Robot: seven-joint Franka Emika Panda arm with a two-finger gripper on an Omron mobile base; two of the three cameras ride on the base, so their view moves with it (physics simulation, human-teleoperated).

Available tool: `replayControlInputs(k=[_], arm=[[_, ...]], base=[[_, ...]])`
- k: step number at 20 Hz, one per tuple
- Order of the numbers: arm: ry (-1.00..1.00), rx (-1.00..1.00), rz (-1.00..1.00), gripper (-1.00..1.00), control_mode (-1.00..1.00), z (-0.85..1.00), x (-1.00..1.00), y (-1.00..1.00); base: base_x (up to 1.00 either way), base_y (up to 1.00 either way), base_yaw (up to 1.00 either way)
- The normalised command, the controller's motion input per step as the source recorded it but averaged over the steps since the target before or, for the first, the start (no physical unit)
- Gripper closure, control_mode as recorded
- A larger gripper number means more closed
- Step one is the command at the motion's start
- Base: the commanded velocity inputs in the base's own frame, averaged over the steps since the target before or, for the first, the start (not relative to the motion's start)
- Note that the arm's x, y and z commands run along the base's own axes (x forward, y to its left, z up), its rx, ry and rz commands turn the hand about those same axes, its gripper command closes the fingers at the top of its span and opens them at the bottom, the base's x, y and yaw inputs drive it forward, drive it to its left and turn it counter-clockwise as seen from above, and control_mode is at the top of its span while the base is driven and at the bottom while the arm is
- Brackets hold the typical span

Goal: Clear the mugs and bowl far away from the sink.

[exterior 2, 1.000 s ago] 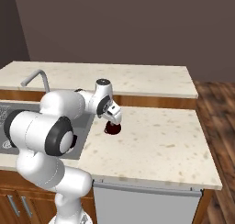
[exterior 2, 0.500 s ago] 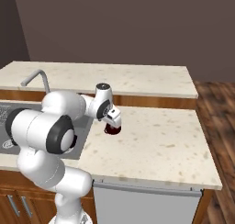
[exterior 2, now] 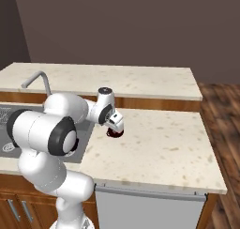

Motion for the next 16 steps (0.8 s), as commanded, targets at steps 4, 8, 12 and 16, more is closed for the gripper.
replayControlInputs(k=[4,8,12,16], arm=[[0.00,0.00,0.00,-1.00,-1.00,-0.11,0.00,0.00],[0.00,0.00,0.00,-1.00,-1.00,-0.12,0.00,0.00],[0.00,0.00,0.00,-1.00,-1.00,-0.07,0.00,0.01],[0.00,0.00,-0.03,-1.00,-1.00,-0.03,0.00,0.05]], base=[[0.00,0.00,0.00],[0.00,0.00,0.00],[0.00,0.00,0.00],[0.00,0.00,0.00]])
